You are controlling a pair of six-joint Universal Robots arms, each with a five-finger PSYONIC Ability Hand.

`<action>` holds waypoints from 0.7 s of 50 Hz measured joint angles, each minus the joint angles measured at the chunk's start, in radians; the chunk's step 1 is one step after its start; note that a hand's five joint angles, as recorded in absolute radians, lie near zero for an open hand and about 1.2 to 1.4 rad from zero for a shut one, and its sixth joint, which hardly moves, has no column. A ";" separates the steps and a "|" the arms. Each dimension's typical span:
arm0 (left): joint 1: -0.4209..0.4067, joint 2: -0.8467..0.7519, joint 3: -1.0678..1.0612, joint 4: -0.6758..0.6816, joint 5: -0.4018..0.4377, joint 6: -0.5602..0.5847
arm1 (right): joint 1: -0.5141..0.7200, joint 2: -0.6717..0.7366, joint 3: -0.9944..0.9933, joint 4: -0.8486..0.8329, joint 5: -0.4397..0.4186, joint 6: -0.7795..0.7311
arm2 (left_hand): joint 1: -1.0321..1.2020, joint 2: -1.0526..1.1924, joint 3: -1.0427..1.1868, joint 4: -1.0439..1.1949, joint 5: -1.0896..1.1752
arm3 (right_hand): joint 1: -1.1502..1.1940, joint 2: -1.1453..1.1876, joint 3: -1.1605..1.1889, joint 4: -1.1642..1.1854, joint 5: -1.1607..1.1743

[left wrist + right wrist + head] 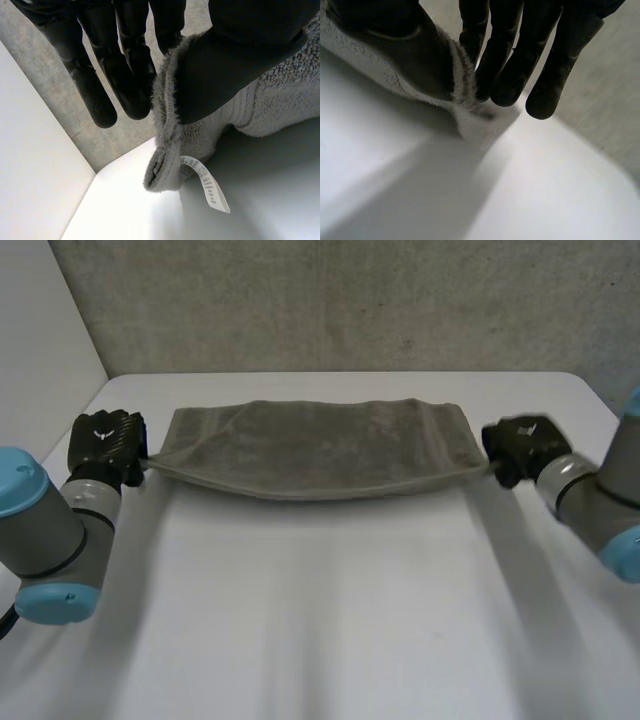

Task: Fold the towel.

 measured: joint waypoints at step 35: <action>0.004 0.283 -0.109 -0.288 0.192 0.200 | -0.140 -0.173 -0.011 0.562 -0.140 -0.711 | 0.001 0.000 0.000 0.000 0.003 | 0.000 0.000 0.000 0.000 0.004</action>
